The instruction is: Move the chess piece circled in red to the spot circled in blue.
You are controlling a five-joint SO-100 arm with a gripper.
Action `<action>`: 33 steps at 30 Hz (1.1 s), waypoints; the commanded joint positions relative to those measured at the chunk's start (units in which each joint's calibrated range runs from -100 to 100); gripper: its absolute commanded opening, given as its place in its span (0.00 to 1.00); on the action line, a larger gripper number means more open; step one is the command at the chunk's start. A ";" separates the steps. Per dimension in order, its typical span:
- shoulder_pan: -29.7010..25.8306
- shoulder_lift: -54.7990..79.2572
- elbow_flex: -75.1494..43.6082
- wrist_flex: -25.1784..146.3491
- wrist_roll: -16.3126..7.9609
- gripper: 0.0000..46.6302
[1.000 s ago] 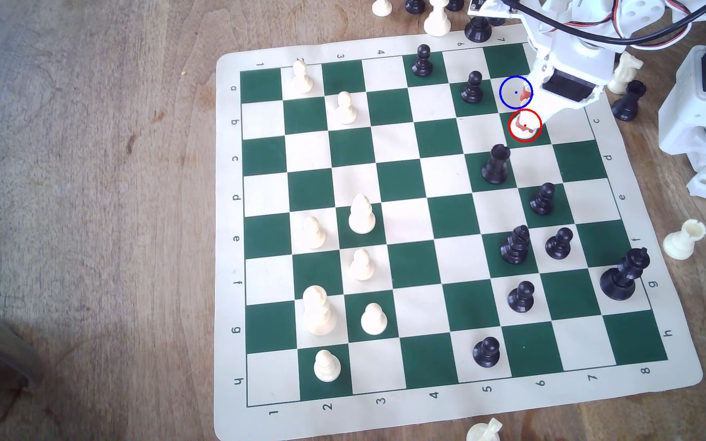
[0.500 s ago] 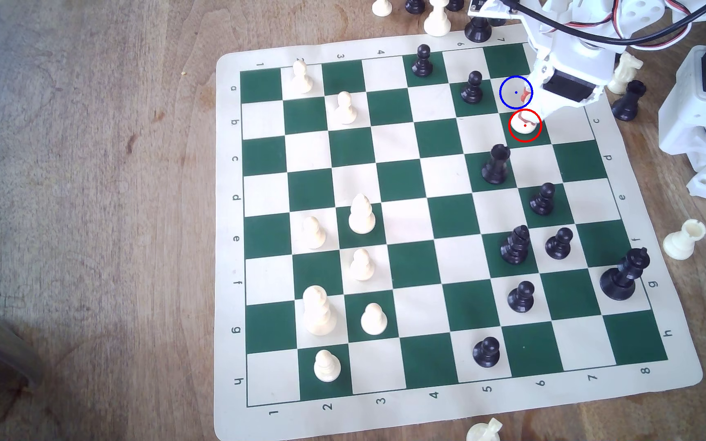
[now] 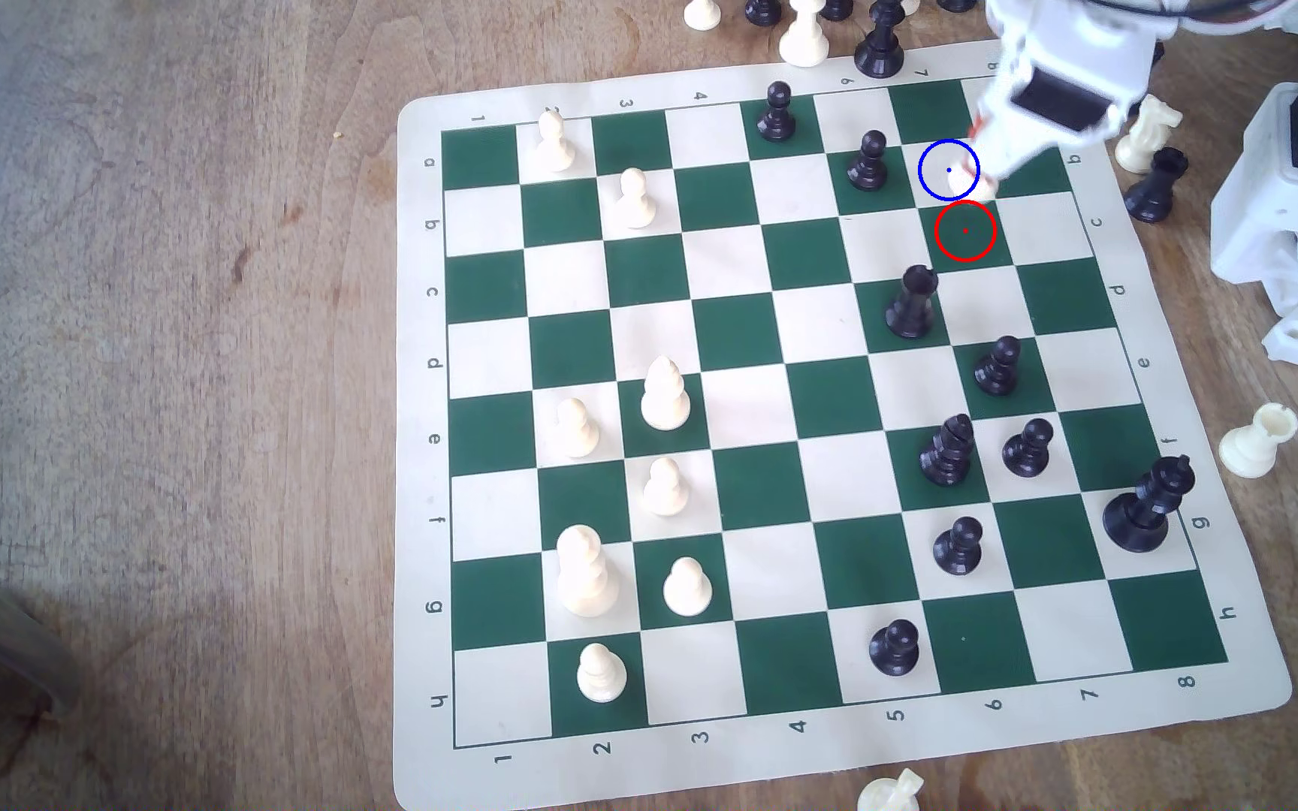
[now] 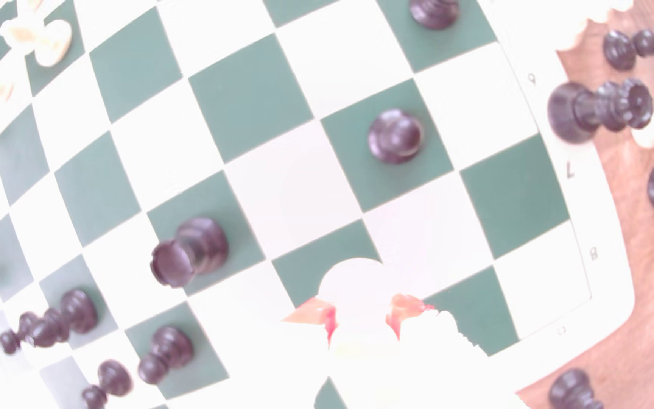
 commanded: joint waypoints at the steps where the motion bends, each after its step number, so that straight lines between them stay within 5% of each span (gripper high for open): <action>1: 3.25 1.08 -11.39 1.13 0.44 0.01; 8: 9.82 8.89 -11.39 -4.44 3.08 0.01; 33: 7.55 14.07 4.56 -16.15 3.61 0.01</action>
